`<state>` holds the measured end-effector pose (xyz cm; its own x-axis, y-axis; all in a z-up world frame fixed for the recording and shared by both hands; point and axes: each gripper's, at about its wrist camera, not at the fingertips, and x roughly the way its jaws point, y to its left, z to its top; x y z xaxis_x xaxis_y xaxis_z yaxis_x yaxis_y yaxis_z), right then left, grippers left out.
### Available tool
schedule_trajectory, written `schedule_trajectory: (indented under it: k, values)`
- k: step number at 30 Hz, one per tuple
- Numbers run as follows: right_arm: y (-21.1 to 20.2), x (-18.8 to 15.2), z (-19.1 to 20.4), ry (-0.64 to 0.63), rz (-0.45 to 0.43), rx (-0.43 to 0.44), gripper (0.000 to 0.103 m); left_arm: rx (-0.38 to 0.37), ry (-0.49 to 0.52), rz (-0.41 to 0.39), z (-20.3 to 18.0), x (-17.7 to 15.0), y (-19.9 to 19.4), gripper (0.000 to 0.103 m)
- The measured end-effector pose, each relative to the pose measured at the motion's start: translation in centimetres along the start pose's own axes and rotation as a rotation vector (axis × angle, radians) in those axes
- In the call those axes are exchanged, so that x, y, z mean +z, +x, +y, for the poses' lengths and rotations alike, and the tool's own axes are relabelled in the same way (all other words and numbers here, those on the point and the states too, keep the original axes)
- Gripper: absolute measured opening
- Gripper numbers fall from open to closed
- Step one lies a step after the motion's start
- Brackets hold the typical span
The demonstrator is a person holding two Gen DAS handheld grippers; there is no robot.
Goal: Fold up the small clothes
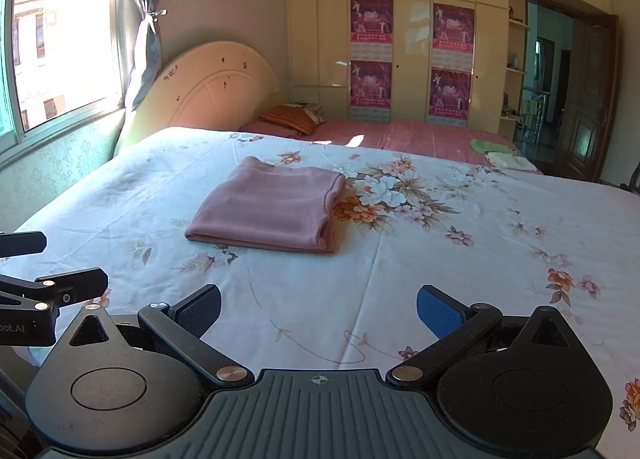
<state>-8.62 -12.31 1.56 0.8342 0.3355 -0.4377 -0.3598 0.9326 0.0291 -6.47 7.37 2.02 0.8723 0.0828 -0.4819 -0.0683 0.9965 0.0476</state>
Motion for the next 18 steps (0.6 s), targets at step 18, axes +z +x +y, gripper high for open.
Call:
schedule_trajectory:
  k: [18]
  values:
    - [0.24,0.16,-0.08,0.003,0.002,-0.001,0.103,0.001,0.001,-0.003,0.16,0.07,0.21,0.102]
